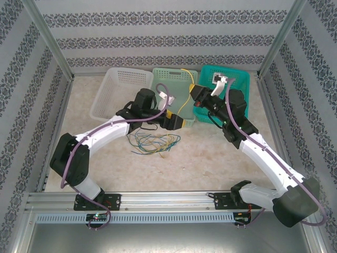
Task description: Untangle the cables
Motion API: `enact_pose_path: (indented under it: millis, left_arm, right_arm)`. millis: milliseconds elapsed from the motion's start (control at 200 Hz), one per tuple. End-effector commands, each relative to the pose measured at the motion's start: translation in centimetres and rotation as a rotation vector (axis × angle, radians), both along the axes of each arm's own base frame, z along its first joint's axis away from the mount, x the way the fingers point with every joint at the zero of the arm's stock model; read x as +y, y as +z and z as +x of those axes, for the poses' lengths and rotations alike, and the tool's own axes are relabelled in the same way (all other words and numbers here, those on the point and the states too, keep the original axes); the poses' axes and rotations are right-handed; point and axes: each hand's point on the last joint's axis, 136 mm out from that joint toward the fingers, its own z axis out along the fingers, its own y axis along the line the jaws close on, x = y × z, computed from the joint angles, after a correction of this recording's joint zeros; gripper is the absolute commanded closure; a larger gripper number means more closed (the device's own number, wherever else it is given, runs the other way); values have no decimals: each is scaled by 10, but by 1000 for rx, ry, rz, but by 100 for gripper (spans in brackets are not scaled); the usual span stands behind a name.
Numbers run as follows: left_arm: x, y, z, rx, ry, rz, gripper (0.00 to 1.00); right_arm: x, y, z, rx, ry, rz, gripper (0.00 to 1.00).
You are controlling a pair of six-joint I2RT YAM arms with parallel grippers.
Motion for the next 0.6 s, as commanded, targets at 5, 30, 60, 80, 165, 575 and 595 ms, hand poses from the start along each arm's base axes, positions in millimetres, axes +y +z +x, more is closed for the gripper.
enact_pose_path:
  millis: [5,30,60,80,165,575,595]
  left_arm:
    - [-17,14,-5,-18,-66,-58,18]
    - [-17,14,-5,-21,-69,-59,20]
    - [-18,14,-6,-21,-71,-59,22]
    - [-19,14,-6,-22,-71,-58,25]
    - [-17,12,-2,-25,-46,-46,35]
    - [-21,5,9,14,-19,-22,71]
    - [-21,5,10,12,-10,-19,63]
  right_arm:
    - [-27,25,2,-58,-91,133,100]
    - [-33,26,2,-64,-109,144,100]
    - [-39,28,2,-69,-129,152,100]
    - [-42,29,2,-71,-139,156,100]
    - [-58,37,-1,-90,-178,162,100]
    - [-128,87,-22,-197,-385,104,100]
    - [-130,88,-22,-202,-395,94,100]
